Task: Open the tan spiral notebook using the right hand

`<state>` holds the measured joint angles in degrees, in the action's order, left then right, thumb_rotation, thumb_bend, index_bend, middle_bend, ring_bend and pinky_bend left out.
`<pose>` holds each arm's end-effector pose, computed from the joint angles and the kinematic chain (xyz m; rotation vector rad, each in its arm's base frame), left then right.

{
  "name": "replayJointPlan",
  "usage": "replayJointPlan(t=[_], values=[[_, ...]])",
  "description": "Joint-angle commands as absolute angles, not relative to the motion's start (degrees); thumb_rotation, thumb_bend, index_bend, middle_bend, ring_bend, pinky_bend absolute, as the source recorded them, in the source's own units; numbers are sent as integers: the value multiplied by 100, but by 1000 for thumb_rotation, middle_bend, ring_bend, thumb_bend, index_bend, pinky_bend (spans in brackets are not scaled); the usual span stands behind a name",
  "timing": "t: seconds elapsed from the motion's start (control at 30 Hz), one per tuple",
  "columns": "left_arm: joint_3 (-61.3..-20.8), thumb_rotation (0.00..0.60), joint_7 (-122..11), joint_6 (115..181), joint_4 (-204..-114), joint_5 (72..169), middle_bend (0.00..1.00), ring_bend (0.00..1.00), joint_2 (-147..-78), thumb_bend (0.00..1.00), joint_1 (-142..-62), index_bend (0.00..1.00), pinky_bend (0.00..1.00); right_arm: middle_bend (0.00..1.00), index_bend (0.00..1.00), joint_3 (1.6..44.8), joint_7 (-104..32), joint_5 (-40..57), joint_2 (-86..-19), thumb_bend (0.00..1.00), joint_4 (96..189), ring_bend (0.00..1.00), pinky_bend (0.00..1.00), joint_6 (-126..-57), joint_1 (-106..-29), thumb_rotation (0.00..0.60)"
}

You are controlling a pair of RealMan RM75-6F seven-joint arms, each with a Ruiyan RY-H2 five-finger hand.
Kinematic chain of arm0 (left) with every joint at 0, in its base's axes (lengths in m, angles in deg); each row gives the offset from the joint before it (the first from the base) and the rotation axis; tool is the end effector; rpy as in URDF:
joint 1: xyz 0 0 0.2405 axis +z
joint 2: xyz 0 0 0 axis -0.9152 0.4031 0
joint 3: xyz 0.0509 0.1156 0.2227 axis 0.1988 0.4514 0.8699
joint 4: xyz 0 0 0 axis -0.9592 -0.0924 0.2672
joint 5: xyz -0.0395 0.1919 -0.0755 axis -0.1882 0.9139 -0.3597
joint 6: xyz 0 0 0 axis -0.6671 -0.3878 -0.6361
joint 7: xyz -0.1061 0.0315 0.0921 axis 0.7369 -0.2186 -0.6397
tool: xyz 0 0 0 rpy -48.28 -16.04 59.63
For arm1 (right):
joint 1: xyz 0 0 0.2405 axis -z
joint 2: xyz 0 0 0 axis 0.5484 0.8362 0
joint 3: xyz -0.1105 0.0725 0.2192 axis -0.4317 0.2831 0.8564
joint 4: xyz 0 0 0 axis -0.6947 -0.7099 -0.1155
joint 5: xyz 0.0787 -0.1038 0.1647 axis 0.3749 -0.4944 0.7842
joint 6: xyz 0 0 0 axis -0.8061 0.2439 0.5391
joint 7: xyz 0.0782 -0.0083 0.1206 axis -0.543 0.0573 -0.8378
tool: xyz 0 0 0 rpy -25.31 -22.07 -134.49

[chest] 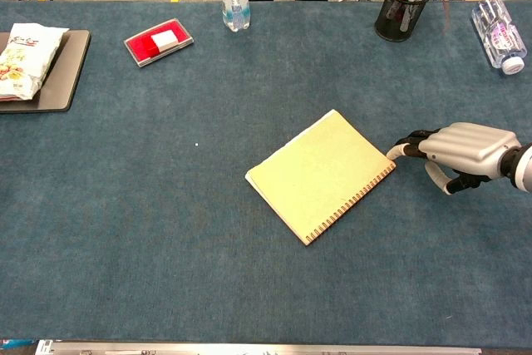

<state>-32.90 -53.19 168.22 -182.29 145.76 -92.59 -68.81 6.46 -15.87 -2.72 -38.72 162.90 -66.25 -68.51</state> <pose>-0.3109 0.1575 0.1514 -1.3702 -1.0310 -0.8985 -0.2601 -0.2451 0.0184 2.2507 -1.0001 0.3280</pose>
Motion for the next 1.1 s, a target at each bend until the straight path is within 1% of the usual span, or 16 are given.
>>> replayJointPlan(t=[0.03,0.7,0.87,1.1], values=[[-3288,600,-5309,16832,-18235,14582,611,573,-9256,301,-6877,660,718,133,144,613,-1643,-301,-3841,830,16358,70,196,-6553,-6885,600],[-3298,600,-5302,16789,-18199,14531,612,574,-9262,301,-6887,661,718,136,144,430,-2379,-452,-3434,835,17069,70,197,-5875,-7172,600],[-3295,600,-5311,16790,-18196,14535,611,574,-9266,300,-6887,660,718,137,145,434,-2514,-564,-3347,835,17167,70,197,-5870,-7205,600],[-3296,600,-5311,16790,-18195,14536,612,574,-9266,300,-6888,661,718,143,144,449,-2532,-757,-3275,835,17231,70,197,-6051,-7189,600]])
